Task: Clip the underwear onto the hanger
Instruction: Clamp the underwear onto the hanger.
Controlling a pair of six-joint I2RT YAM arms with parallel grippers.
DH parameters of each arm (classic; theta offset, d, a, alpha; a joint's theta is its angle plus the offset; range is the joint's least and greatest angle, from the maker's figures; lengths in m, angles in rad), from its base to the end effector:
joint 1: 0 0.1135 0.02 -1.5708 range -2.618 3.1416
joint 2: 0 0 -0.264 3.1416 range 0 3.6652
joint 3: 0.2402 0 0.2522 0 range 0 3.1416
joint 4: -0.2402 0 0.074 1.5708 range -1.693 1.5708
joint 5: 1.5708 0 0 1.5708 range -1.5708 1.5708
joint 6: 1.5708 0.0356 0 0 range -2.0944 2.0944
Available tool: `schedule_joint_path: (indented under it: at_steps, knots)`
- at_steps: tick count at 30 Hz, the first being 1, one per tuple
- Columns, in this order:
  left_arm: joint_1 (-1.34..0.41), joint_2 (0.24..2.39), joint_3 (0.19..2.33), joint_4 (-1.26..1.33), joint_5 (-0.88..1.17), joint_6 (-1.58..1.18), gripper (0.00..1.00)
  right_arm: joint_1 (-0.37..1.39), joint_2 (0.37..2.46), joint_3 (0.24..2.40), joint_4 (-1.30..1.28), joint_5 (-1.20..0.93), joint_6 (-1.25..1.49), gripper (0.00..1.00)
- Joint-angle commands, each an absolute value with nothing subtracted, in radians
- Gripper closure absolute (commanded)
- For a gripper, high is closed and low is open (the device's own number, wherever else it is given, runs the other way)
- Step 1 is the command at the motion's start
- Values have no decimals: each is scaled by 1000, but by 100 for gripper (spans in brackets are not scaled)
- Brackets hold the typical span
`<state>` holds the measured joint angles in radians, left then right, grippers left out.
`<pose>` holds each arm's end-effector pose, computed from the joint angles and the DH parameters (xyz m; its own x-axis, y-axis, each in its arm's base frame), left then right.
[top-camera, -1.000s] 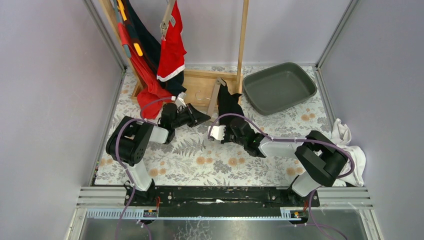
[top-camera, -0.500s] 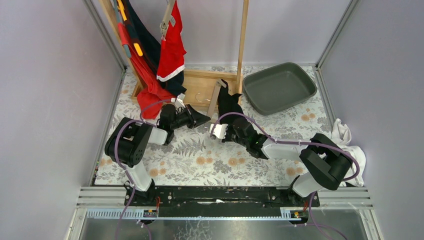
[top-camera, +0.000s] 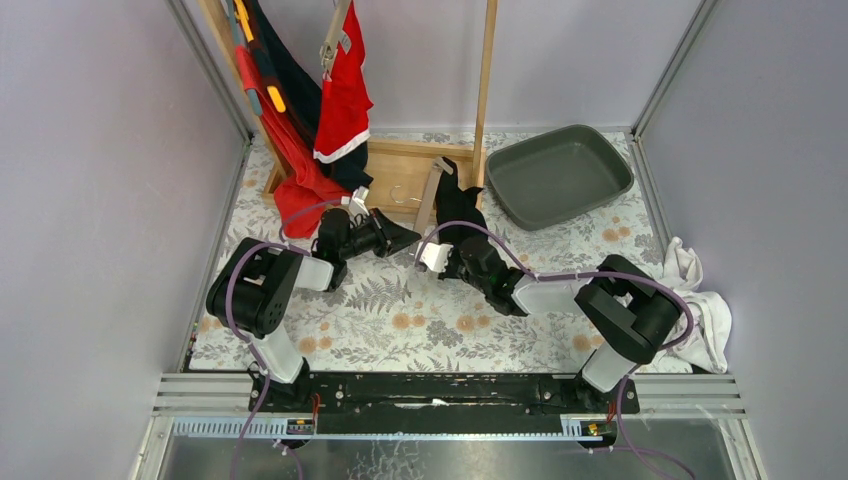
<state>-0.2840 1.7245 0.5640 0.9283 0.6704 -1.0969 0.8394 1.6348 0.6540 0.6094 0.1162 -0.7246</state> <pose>0.2936 -0.1087 0.1502 -0.8126 -0.4891 -0.3169 0.1685 0.3233 -0.9312 0.2201 0.2391 0.1671 0.2606 -0.6953 -0.6698 -0.6601 0.3779 -0.6491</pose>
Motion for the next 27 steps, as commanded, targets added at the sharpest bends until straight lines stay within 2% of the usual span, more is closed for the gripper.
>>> schedule_joint_path:
  at_steps: [1,12,27]
  knots:
    - [-276,1698,560,1012,687,-1127,100,837,1653,701,767,185,-698,100]
    - [-277,1705,577,986,666,-1172,100,845,1715,709,884,189,-699,100]
    - [-278,1732,606,962,655,-1179,100,876,1694,704,881,166,-724,100]
